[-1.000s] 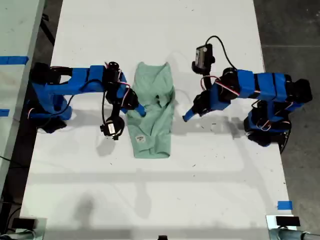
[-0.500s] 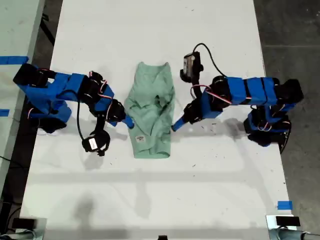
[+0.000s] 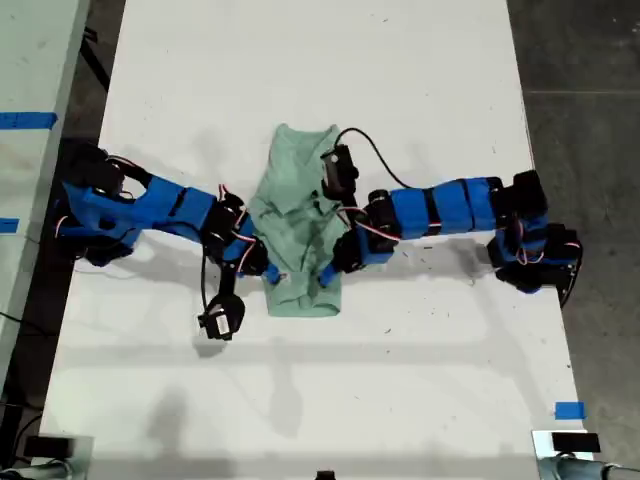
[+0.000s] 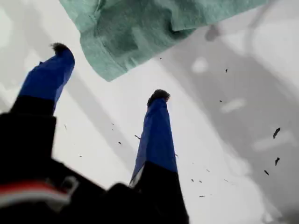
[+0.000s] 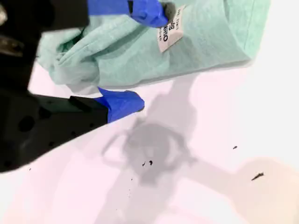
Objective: Fold tshirt
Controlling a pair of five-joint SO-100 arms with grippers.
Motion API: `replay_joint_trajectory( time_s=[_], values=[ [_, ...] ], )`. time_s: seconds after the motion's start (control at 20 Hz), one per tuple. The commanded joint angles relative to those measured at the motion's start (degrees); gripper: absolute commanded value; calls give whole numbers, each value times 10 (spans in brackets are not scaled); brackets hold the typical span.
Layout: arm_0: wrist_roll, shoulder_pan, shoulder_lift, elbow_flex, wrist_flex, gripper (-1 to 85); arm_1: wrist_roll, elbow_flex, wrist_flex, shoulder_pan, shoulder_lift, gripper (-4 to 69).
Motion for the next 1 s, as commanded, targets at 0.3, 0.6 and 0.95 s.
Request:
replay_joint_trajectory(
  time_s=[0.3, 0.6, 0.95],
  values=[
    [36, 0, -120, -65, -73, 228, 15, -88, -35, -17, -106, 337],
    [70, 18, -200, -144, -86, 115, 27, -106, -47, -41, -149, 265],
    [102, 59, -209, -190, -78, 1, 30, -106, -76, -60, -153, -13]
  ],
)
